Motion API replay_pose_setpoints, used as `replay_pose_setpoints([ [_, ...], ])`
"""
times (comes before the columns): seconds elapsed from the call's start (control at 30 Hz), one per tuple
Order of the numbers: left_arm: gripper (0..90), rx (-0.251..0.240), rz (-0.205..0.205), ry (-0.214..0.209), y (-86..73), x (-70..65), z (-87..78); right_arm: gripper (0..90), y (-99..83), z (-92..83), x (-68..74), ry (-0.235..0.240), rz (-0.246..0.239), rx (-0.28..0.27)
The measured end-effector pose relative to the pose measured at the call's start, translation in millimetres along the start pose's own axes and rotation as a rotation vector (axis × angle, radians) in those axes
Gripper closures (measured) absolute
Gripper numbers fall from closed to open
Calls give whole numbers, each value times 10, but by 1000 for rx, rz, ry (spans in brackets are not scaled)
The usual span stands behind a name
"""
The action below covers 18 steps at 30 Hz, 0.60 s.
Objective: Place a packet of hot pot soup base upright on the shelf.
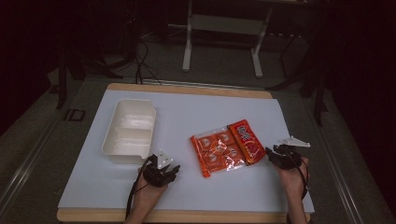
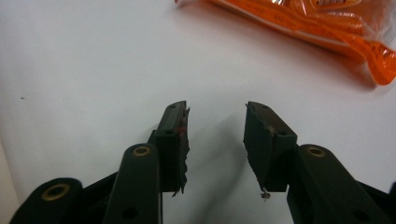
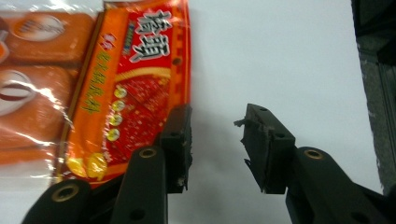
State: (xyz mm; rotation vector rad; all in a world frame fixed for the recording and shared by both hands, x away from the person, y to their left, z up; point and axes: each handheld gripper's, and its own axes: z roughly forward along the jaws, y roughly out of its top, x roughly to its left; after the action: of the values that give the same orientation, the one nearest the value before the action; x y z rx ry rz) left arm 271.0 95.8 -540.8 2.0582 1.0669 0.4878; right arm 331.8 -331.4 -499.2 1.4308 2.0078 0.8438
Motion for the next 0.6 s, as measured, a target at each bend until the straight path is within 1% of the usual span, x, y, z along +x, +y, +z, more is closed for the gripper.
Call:
replay_pose_setpoints([
  [0.1, 602, -13, 3, -7, -2, 0, -5, 608, 19, -26, 13, 12, -2, -10],
  [0.13, 604, -17, 10, -7, -5, -10, -6, 607, 34, -52, 28, 28, -4, -16],
  [0.23, 605, -23, 29, -12, -13, -34, 2, 603, 44, -69, 42, 32, -13, -19],
  [0.27, 605, -28, 40, -14, -15, -46, 3, 598, 57, -84, 56, 47, -14, -18],
  [0.43, 603, -31, 43, -14, -18, -52, 3, 593, 64, -120, 69, 61, -11, -14],
  [0.53, 601, -39, 37, -18, -23, -48, -5, 584, 91, -149, 55, 85, -5, -21],
  [0.6, 598, -42, 37, -18, -25, -46, -9, 582, 140, -163, 53, 96, -17, -24],
])
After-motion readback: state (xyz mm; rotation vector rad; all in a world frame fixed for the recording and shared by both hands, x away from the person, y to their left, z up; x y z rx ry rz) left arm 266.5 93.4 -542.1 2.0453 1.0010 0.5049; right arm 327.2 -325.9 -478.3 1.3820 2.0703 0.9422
